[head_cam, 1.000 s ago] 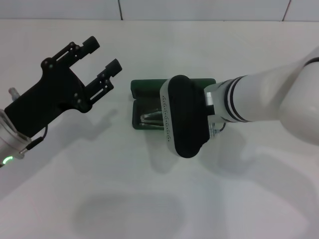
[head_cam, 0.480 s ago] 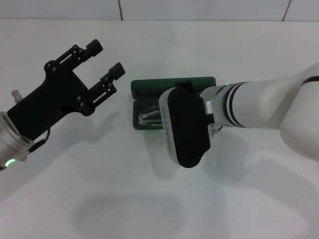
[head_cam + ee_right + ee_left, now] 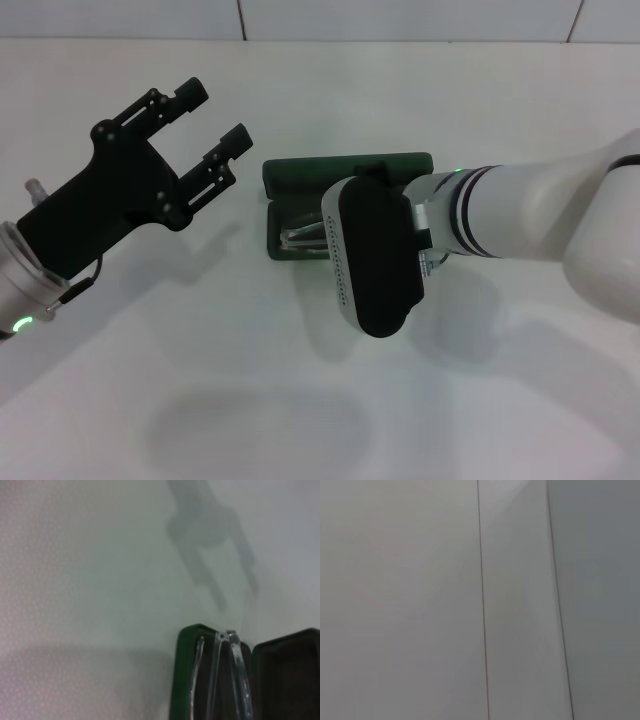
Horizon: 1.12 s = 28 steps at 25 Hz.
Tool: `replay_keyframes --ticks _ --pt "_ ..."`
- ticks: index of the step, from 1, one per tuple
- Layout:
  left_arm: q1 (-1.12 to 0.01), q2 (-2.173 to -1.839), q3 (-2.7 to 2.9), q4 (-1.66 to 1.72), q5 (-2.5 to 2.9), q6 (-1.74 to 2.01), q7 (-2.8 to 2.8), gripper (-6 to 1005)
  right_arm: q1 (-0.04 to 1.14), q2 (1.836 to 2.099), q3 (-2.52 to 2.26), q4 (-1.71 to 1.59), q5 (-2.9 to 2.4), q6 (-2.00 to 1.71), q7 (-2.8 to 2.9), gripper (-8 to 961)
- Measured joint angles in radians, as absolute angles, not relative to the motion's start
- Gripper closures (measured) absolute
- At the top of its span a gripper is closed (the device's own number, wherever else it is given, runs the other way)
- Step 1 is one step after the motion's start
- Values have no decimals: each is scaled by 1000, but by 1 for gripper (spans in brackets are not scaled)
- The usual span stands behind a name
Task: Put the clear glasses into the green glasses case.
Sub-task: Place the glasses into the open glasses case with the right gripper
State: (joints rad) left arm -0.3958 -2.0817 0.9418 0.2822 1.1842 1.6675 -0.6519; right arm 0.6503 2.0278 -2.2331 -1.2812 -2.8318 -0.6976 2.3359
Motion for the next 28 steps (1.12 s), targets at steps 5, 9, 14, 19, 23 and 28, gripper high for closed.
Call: replay_keyframes --ticks 5,9,14,19,23,28 --pt "-399 -2082 942 282 1184 1666 -652 360 646 2028 -2233 -1275 -2832 -691 2336 817" --pt "-395 -2083 942 281 1184 1665 -652 360 640 2028 -2230 -1276 -2832 -677 2336 816" --pt "-392 -2083 942 281 1184 1664 -652 360 636 2028 -2233 -1283 -2832 -665 2336 814" --pt "-388 -2083 942 281 1184 1664 -652 360 617 2028 -2226 -1308 -2832 -655 2334 755" --pt "-381 -2083 942 281 1184 1664 -652 360 615 2028 -2228 -1328 -2829 -670 2328 685" --pt "-377 -2081 941 281 1184 1664 -652 360 614 2028 -2224 -1362 -2798 -699 2327 632"
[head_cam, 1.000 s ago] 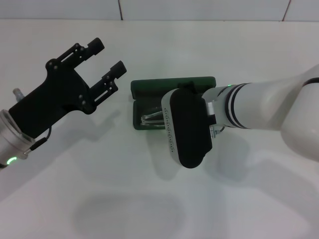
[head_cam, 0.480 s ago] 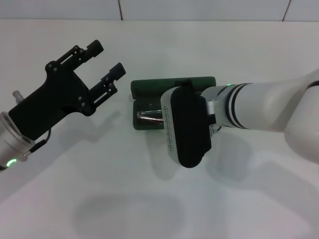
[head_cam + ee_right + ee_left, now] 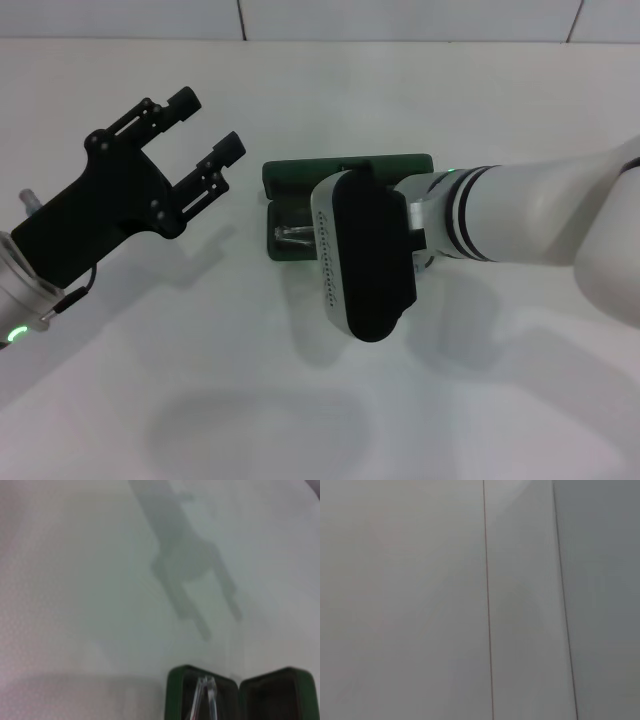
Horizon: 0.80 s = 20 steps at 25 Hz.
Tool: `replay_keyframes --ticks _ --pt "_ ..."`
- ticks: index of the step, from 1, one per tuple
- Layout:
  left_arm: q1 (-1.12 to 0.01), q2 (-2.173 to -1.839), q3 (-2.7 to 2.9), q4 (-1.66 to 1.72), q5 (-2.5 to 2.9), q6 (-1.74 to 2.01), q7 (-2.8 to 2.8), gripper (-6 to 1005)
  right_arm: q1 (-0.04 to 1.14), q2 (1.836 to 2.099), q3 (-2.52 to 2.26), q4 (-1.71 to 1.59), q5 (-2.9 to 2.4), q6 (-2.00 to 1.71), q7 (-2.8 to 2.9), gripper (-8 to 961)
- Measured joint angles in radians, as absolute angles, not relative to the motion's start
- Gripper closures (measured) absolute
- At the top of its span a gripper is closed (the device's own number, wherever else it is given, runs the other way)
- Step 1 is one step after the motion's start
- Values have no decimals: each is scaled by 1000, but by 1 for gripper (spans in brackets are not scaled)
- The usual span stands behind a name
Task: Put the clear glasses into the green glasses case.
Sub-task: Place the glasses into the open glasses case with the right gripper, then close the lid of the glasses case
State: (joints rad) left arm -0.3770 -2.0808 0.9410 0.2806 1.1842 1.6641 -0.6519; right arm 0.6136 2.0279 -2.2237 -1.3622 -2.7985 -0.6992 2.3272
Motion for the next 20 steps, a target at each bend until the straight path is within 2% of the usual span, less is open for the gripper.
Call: replay_keyframes --ticks 8,13,18,20 --pt "-369 -2080 942 281 1184 1663 -648 360 593 2017 -2168 -1450 -2638 -785 2225 632" --pt "-374 -2082 942 281 1184 1663 -643 360 542 2022 -1981 -1503 -2366 -967 1979 632" --pt "-376 -2083 942 281 1184 1663 -641 360 577 2022 -1802 -1453 -2216 -1140 1918 632" --pt "-377 -2083 942 280 1184 1664 -641 360 627 2023 -1749 -1367 -2179 -1175 1919 632"
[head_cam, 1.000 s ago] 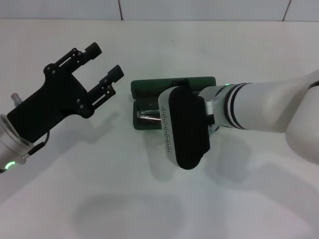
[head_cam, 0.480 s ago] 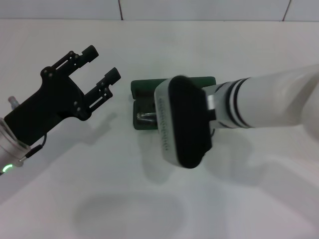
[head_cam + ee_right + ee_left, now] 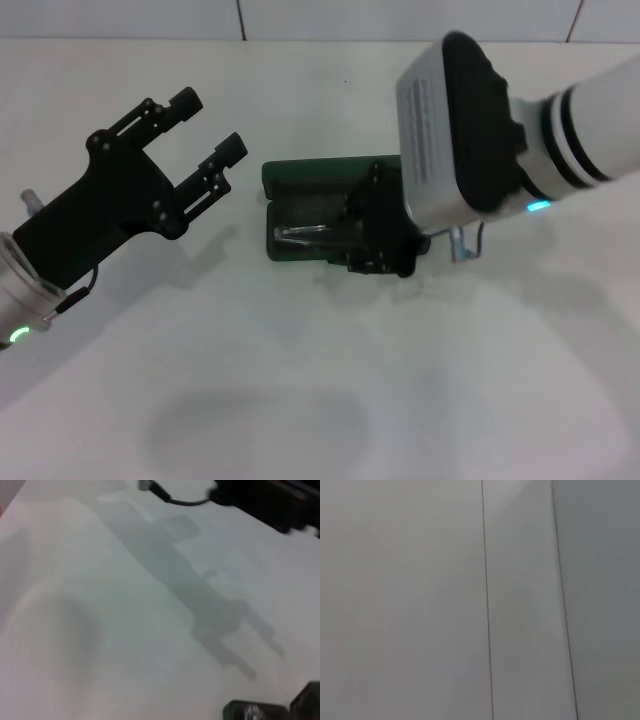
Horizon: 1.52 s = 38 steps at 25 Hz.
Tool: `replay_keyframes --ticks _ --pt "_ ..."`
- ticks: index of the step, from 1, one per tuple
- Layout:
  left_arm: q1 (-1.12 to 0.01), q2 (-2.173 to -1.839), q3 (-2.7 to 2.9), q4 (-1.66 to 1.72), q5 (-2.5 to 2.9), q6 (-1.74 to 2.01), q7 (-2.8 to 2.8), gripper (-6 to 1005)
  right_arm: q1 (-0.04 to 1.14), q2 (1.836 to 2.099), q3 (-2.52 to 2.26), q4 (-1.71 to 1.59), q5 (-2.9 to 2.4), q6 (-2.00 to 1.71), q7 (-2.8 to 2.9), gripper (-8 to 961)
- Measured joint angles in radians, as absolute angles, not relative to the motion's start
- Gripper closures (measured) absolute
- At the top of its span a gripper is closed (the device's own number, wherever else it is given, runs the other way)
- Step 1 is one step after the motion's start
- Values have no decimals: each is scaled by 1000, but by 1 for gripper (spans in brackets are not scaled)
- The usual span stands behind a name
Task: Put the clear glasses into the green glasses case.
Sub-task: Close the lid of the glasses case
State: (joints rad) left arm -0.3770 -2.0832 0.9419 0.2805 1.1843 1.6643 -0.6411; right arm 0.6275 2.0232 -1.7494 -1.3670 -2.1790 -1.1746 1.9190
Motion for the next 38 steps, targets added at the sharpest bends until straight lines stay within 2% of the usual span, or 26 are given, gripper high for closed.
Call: replay_keyframes --ticks 4,8,38 --pt "-377 -2083 942 280 1184 1666 -644 360 768 2024 -1713 -1148 -2104 -1186 1922 632" --pt "-379 -2083 942 281 1186 1665 -647 360 850 2024 -1709 -1015 -2081 -1178 1922 632" --pt "-403 -2086 942 281 1187 1603 -689 360 880 2028 -1721 -916 -2157 -1076 1967 631"
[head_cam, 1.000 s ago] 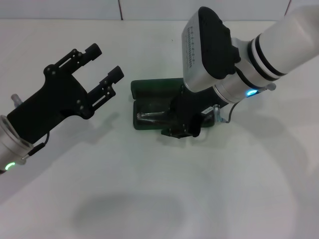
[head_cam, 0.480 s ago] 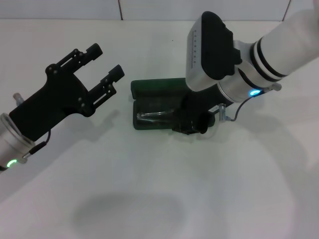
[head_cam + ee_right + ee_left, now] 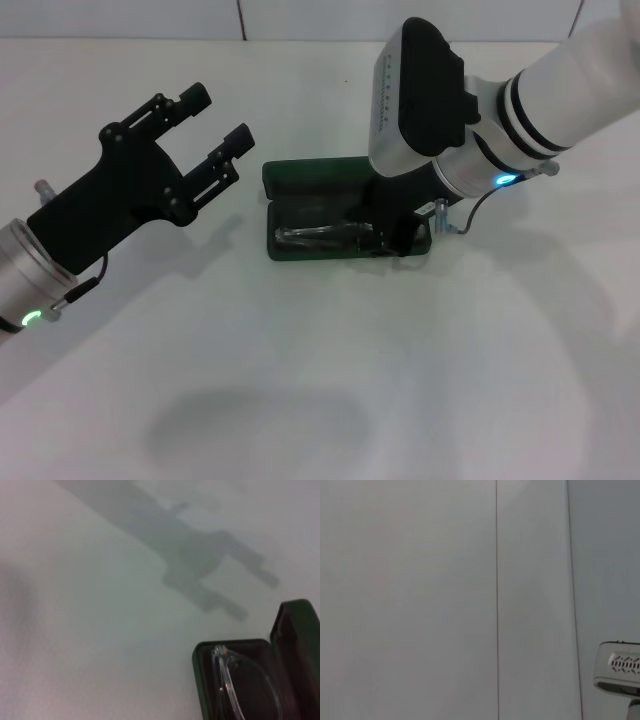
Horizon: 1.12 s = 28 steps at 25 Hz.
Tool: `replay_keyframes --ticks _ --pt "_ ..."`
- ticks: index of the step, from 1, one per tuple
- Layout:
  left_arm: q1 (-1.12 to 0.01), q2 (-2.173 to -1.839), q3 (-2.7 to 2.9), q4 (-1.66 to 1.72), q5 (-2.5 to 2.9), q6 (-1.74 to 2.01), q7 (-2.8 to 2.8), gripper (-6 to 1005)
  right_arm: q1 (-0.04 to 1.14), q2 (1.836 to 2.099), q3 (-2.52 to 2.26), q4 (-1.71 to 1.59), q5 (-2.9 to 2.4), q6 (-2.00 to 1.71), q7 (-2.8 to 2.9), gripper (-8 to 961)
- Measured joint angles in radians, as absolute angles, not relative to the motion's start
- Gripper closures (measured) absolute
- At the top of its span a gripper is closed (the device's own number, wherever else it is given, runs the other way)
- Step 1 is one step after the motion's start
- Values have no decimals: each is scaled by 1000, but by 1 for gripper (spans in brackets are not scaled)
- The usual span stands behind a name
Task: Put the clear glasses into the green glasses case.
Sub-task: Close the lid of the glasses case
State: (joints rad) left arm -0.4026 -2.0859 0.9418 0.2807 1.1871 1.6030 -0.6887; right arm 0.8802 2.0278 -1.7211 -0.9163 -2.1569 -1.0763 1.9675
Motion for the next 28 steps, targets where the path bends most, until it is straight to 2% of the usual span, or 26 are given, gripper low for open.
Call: replay_keyframes --ticks 28 --pt "-420 -2083 942 283 1187 1590 -683 360 905 2028 -1759 -871 -2148 -1042 1965 631"
